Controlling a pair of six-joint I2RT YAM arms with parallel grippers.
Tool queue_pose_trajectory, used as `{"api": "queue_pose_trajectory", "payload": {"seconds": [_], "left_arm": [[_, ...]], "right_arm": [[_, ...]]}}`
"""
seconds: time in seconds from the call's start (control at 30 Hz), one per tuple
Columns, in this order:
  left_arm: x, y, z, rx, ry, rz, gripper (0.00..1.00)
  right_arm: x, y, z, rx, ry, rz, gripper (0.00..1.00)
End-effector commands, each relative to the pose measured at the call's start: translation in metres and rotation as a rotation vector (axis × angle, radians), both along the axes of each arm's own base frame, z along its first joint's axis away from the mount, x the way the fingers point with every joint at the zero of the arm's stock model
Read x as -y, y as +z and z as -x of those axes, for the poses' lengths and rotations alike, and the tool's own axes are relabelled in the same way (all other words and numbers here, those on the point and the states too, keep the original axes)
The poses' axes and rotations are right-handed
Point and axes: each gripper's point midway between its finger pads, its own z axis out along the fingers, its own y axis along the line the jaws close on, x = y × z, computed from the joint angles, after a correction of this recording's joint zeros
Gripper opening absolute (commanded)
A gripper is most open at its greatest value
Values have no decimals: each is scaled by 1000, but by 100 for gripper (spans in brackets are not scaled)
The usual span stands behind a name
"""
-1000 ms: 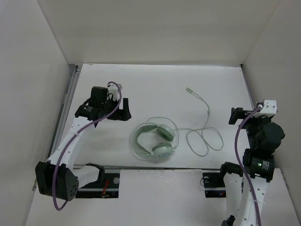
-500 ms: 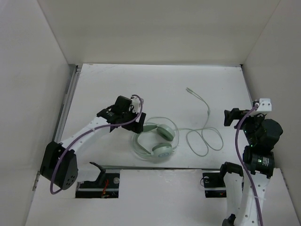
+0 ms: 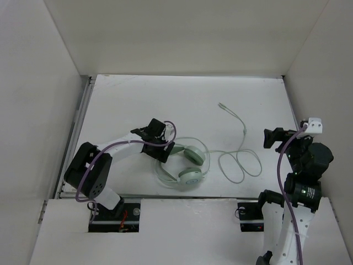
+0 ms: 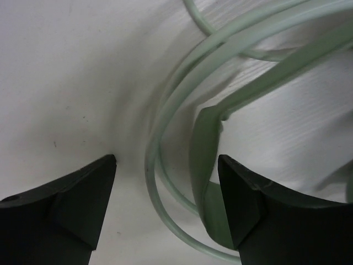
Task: Wrap the headphones
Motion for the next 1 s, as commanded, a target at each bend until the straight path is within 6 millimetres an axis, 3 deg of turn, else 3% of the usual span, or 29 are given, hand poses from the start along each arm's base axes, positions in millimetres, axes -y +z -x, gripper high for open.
{"api": "queue_pose_trajectory", "payload": {"seconds": [0.0,0.17,0.33,0.53,0.63,0.83,0.97], "left_arm": [[5,1,-11,39,-28,-23,72],[5,-5,-11,58,-54,-68,66],[1,-14,-4,27,-69,-101,40],[-1,-15,3,14,-73,-106,28],[-5,-15,0,15,-56,-109,8],[-7,-6,-16,61,-14,-122,0],[-4,17,-33,145,10,-121,0]], "right_arm": [[-1,11,2,42,-5,-15,100],[3,13,2,52,-20,-12,100],[5,14,2,62,-31,-16,100],[6,16,1,71,-35,-20,100],[6,16,1,72,-35,-19,100],[6,15,0,69,-35,-21,100],[6,17,1,74,-35,-20,100]]}}
